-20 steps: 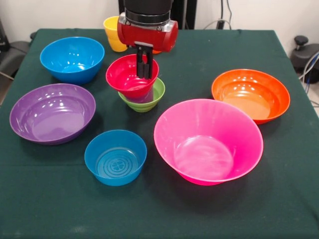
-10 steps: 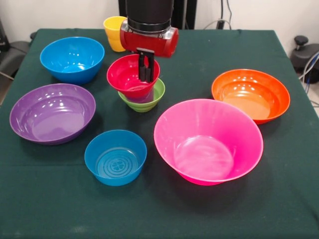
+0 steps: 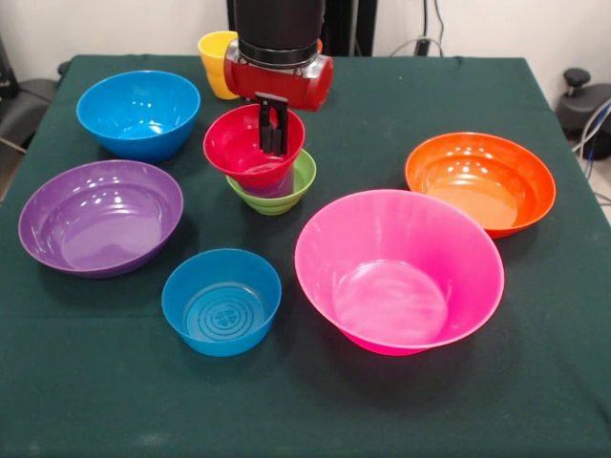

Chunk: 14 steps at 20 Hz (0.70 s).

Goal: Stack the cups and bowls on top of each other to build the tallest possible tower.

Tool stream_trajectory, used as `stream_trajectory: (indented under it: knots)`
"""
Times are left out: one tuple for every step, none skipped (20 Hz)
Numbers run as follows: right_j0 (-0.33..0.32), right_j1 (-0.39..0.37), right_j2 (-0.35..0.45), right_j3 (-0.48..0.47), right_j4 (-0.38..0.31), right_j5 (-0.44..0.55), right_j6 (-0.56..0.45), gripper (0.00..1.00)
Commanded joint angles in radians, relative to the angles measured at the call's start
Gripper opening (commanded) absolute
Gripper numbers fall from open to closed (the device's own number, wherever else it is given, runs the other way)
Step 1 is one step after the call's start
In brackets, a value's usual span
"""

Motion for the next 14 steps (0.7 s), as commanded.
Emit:
stream_trajectory:
  knots:
    - [-0.013,0.019,0.029,0.057,-0.009,-0.024,0.017,0.0]
    - [-0.013,0.012,0.029,0.063,-0.007,-0.019,0.018,0.0]
    - [-0.014,0.007,0.027,0.069,-0.007,-0.018,0.019,0.0]
    - [-0.014,0.005,0.025,0.072,-0.007,-0.013,0.02,0.0]
    - [-0.014,0.01,0.025,0.07,-0.009,-0.016,0.021,0.0]
    - [-0.015,0.017,0.023,0.067,-0.011,-0.018,0.022,0.0]
    - [-0.016,0.024,0.024,0.066,-0.013,-0.023,0.022,0.0]
    - [-0.017,0.034,0.023,0.062,-0.014,-0.029,0.023,0.0]
    - [-0.017,0.037,0.022,0.061,-0.016,-0.032,0.024,0.0]
    - [-0.013,0.04,0.017,0.056,-0.019,-0.029,0.023,0.0]
    - [-0.011,0.045,0.015,0.052,-0.02,-0.028,0.025,0.0]
    - [-0.006,0.05,0.008,0.048,-0.023,-0.033,0.03,0.0]
    - [0.0,0.057,0.003,0.042,-0.026,-0.033,0.033,0.0]
    - [0.006,0.064,-0.002,0.035,-0.029,-0.033,0.037,0.0]
